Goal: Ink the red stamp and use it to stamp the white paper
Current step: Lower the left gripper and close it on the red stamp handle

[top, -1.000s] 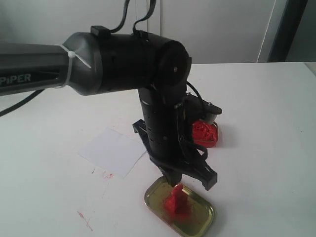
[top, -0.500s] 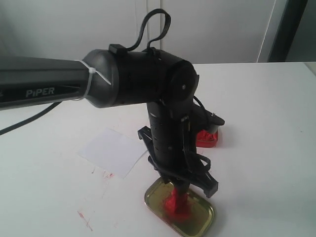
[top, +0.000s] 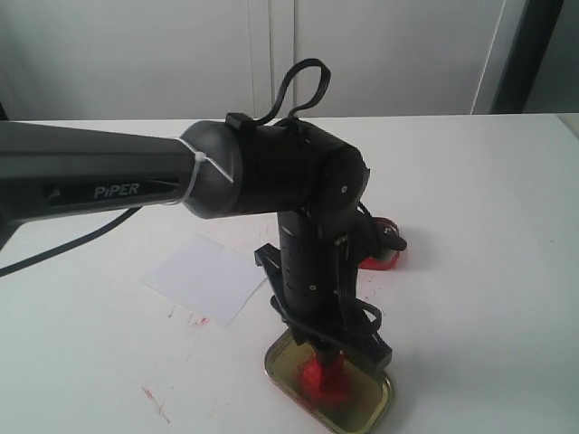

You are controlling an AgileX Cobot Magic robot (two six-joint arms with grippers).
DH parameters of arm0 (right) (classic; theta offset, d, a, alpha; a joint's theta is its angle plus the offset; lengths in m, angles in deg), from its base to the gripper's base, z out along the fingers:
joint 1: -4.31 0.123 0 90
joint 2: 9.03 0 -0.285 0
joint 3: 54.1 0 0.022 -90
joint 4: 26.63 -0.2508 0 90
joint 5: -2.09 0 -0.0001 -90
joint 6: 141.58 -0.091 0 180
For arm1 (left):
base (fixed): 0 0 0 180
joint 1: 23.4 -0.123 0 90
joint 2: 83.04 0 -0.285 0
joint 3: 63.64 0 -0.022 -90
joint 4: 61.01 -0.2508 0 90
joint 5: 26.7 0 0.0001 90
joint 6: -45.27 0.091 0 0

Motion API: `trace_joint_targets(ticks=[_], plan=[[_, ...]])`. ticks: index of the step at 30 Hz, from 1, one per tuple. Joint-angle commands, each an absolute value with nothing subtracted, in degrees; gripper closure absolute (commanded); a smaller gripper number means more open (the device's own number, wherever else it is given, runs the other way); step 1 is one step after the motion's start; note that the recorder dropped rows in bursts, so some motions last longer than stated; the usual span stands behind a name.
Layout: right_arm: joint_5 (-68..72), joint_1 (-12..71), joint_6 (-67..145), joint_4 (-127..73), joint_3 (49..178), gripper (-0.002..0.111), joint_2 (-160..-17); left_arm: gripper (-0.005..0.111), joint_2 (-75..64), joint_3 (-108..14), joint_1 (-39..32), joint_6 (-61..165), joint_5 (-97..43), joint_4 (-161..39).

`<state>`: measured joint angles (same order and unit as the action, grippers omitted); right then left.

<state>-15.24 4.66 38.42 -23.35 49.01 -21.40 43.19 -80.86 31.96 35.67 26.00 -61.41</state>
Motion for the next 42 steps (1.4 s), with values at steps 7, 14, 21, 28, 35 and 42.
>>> trace_joint_targets(ticks=[7,14,21,28,35,42], plan=[[-14.49,4.31,38.42,-23.47,48.68,0.108,-21.31,0.063,43.45,-81.17,32.20,35.30,25.01,-61.01],[-14.49,4.31,38.42,-23.47,48.68,0.108,-21.31,0.063,43.45,-81.17,32.20,34.79,24.78,-61.01],[-14.49,4.31,38.42,-23.47,48.68,0.108,-21.31,0.063,43.69,-81.17,32.20,34.25,24.12,-61.01],[-14.49,4.31,38.42,-23.47,48.68,0.108,-21.31,0.063,44.72,-81.17,32.20,33.40,24.68,-61.01],[-14.49,4.31,38.42,-23.47,48.68,0.108,-21.31,0.071,45.44,-81.17,32.20,33.40,25.28,-61.01],[-14.49,4.31,38.42,-23.47,48.68,0.108,-21.31,0.095,45.44,-81.17,32.20,33.27,25.99,-61.01]])
